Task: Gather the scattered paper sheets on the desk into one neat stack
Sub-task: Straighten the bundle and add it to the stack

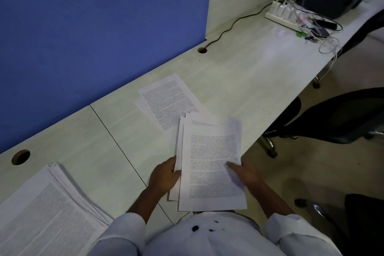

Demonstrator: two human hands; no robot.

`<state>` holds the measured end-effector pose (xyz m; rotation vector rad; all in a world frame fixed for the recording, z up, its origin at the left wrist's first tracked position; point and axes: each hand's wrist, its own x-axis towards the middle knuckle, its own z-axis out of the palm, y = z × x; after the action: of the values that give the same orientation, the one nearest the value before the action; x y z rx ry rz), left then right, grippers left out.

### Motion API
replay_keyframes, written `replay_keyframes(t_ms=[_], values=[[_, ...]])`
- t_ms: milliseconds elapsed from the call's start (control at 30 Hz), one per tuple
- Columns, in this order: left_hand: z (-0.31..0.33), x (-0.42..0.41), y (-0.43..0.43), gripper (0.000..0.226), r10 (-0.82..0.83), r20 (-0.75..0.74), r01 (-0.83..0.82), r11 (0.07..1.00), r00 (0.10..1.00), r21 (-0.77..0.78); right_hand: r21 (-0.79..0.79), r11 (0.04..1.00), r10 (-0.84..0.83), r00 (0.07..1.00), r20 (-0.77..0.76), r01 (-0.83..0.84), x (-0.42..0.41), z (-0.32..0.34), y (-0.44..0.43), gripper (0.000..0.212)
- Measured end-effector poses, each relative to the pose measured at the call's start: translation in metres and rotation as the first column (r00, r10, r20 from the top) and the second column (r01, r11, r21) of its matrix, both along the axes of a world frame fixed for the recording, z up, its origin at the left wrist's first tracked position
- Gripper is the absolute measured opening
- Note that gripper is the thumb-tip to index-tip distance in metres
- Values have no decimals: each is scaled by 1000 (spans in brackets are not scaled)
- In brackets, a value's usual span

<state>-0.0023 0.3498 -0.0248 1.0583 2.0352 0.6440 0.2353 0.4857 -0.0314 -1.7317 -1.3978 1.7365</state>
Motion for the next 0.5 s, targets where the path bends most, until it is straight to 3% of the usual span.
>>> replay_keyframes(t_ms=[100, 167, 300, 400, 500], values=[[-1, -9, -2, 20, 77, 166, -71, 997, 983, -42, 9, 993, 120, 990, -79, -120, -1, 6, 8, 9], [1, -16, -2, 13, 181, 299, -167, 983, 937, -73, 44, 982, 188, 976, -110, -184, -4, 8, 13, 15], [15, -27, -4, 28, 325, 419, -297, 946, 848, -132, 31, 985, 175, 962, -212, -172, -18, 28, 25, 28], [35, -38, -3, 37, 367, 441, -383, 922, 819, -57, -12, 982, 171, 920, -353, -188, -31, 45, 35, 32], [61, -46, 0, 43, 364, 575, -462, 886, 732, 27, -41, 957, 227, 831, -508, -287, -45, 69, 39, 38]])
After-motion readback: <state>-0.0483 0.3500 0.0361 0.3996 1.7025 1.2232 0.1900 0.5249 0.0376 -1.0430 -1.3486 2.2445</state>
